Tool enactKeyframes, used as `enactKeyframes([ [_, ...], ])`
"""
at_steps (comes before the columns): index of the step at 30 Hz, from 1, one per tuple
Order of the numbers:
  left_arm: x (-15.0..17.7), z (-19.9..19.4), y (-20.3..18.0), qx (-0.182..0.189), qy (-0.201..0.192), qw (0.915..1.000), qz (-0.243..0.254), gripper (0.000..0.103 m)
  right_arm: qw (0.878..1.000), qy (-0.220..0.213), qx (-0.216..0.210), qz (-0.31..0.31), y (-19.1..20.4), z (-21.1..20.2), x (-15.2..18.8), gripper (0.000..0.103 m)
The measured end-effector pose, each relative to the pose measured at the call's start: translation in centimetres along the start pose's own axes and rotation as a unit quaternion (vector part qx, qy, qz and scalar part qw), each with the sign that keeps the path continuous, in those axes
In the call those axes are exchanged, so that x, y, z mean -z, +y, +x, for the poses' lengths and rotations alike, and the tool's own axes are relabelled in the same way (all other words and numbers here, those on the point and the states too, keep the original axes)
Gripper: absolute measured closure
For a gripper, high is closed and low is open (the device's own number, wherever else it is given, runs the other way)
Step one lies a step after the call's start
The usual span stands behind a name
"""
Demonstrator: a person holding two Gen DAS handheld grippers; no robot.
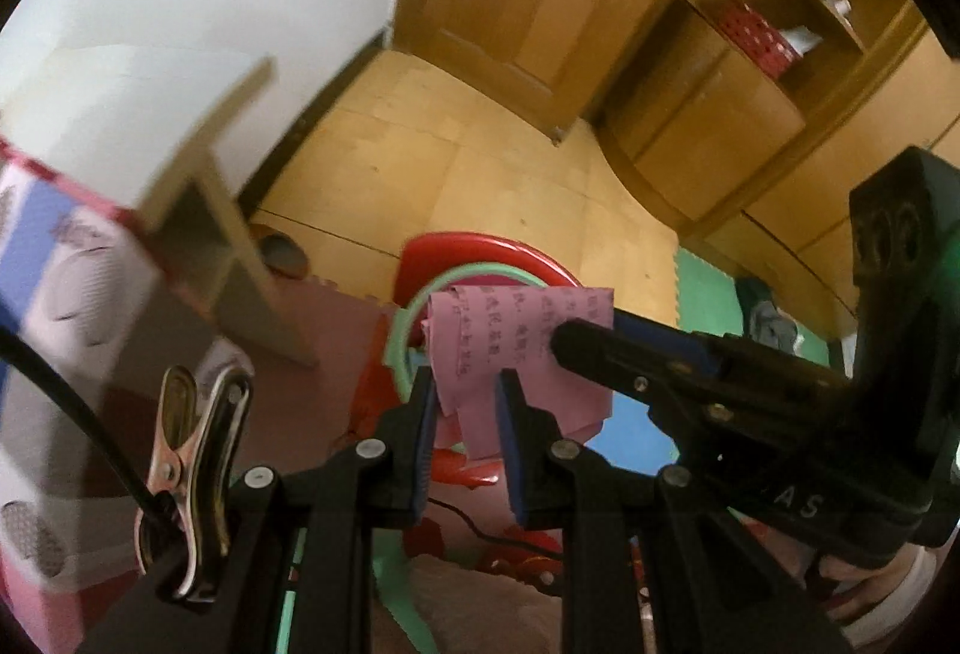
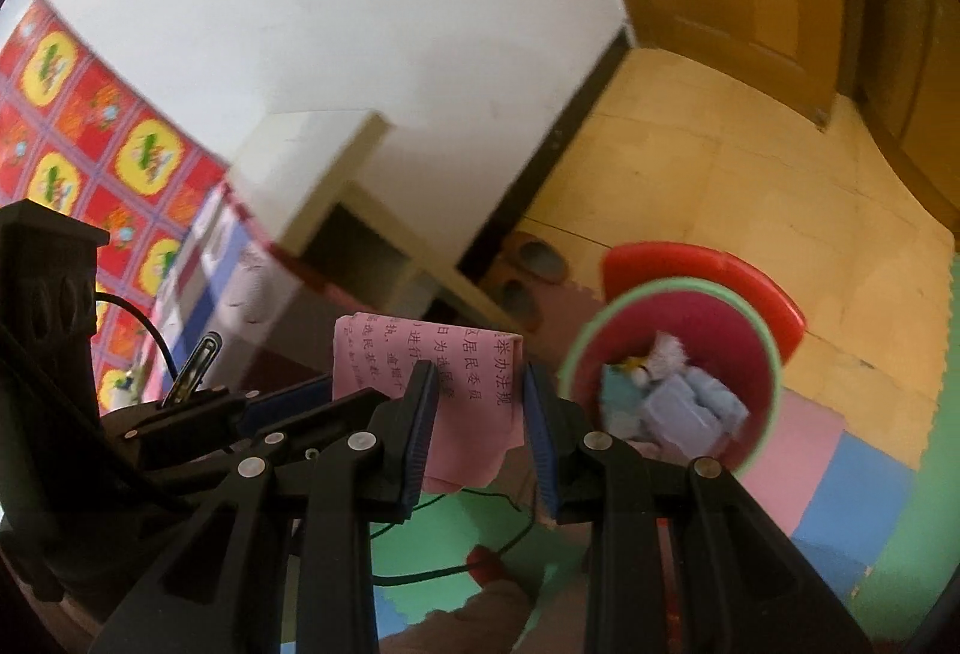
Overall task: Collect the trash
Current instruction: 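Open both grippers to drop the pink paper into the bucket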
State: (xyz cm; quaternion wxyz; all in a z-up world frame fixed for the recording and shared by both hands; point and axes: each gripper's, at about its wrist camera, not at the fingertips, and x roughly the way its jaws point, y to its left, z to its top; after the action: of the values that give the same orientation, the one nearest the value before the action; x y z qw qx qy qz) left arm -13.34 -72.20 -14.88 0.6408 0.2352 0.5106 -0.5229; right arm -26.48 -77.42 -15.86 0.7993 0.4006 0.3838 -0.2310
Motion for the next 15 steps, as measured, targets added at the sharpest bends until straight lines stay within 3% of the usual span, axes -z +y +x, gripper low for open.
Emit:
enactKeyframes([
  [15,-0.2,11.9,-4.1,0.019,0.055,0.9978,0.032,0.085,0.997,0.012,0.069,0.044,-10.1,4.1,1.5,0.072],
])
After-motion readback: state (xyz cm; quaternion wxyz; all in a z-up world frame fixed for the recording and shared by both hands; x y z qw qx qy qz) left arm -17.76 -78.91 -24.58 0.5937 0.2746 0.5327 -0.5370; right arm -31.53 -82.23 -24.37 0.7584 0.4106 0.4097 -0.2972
